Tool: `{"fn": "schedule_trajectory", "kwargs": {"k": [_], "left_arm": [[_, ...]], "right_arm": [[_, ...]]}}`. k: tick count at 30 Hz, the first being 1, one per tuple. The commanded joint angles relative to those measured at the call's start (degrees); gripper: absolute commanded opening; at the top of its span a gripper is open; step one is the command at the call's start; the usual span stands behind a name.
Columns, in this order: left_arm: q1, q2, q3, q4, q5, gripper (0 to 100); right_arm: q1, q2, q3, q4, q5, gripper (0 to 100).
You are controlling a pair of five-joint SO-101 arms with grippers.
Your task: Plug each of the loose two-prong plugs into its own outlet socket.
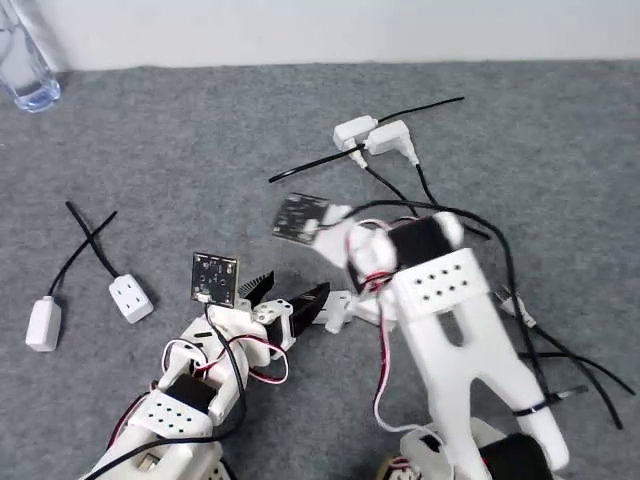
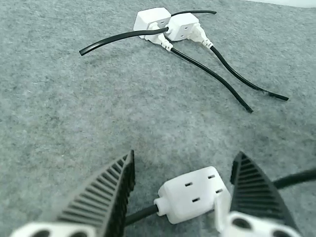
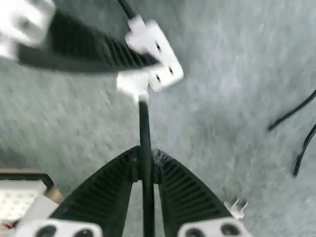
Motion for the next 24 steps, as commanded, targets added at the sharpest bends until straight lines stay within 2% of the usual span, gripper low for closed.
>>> {"fn": "schedule_trajectory", "kwargs": {"k": [1, 8, 15, 17, 21, 24], "left_arm": [[-0.3, -0.3, -0.2, -0.8, -0.1, 30], [-0.2, -0.3, -0.2, -0.8, -0.1, 30], [-0.1, -0.3, -0.2, -0.8, -0.1, 30], [-0.2, -0.3, -0.2, -0.8, -0.1, 30], [-0.2, -0.3, -0.3, -0.8, -0.1, 30], [-0.2, -0.3, -0.3, -0.8, -0.1, 30]], "right_arm": [[8.4, -1.5, 4.0, -4.9, 6.9, 0.9], [22.8, -1.0, 15.8, -16.5, 20.7, 0.9], [30.5, -1.0, 17.1, -15.7, 27.2, 2.0], [33.5, -1.0, 17.1, -14.2, 30.2, 6.1], [35.7, -1.2, 17.1, -10.6, 33.6, 24.3], [35.5, -1.2, 17.1, -10.3, 34.1, 25.5]]}}
